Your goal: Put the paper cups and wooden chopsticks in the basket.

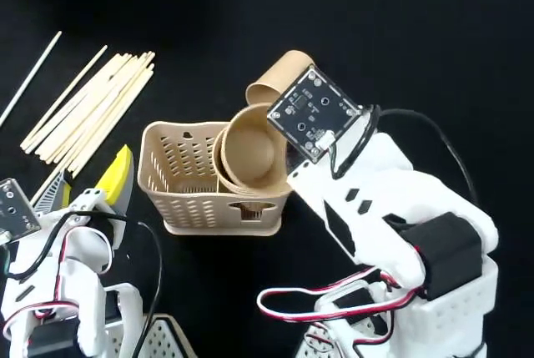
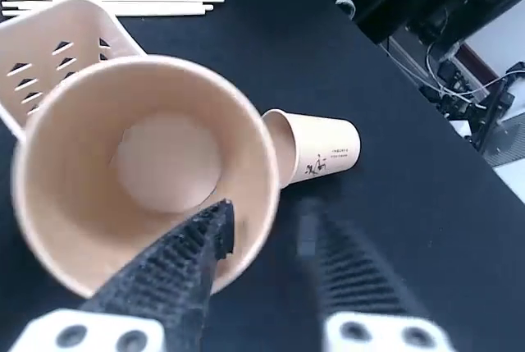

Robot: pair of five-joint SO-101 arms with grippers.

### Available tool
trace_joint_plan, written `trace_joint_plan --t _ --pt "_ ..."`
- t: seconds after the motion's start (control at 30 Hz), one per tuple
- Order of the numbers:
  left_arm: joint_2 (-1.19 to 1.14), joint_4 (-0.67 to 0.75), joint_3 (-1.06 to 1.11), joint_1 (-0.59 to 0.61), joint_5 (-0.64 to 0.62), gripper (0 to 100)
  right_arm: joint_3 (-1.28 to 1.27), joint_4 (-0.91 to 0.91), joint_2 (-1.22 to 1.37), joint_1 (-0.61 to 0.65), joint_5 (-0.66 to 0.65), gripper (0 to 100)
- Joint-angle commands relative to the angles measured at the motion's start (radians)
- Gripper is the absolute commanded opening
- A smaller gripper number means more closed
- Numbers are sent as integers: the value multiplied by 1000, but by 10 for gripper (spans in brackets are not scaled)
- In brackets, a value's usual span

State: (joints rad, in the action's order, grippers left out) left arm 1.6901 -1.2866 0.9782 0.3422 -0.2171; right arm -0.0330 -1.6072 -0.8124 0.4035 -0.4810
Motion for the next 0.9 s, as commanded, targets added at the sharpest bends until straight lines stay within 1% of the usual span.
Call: trace_joint_plan --t 0.0,0.2,0.3,0.37,0.5,0.57,0.7,0.77,0.87 --pt "-8 18 -5 -5 0 339 -2 55 4 34 5 327" --pt "-8 18 -5 -5 0 339 -7 132 41 120 12 292" --pt "-8 18 -5 -5 0 339 2 149 77 126 14 293" --pt "-8 18 -5 -5 0 339 15 144 87 106 12 293" --pt "-8 18 -5 -5 0 339 -1 146 88 -84 -5 293" --pt "-8 18 -5 -5 0 339 -42 146 91 -169 -74 293" --pt "-8 18 -4 -5 0 339 -217 169 85 -275 -193 293" --pt "-8 18 -4 -5 0 339 -334 261 79 -327 -199 293" --pt "-8 18 -4 -5 0 339 -556 500 42 -367 -199 293"
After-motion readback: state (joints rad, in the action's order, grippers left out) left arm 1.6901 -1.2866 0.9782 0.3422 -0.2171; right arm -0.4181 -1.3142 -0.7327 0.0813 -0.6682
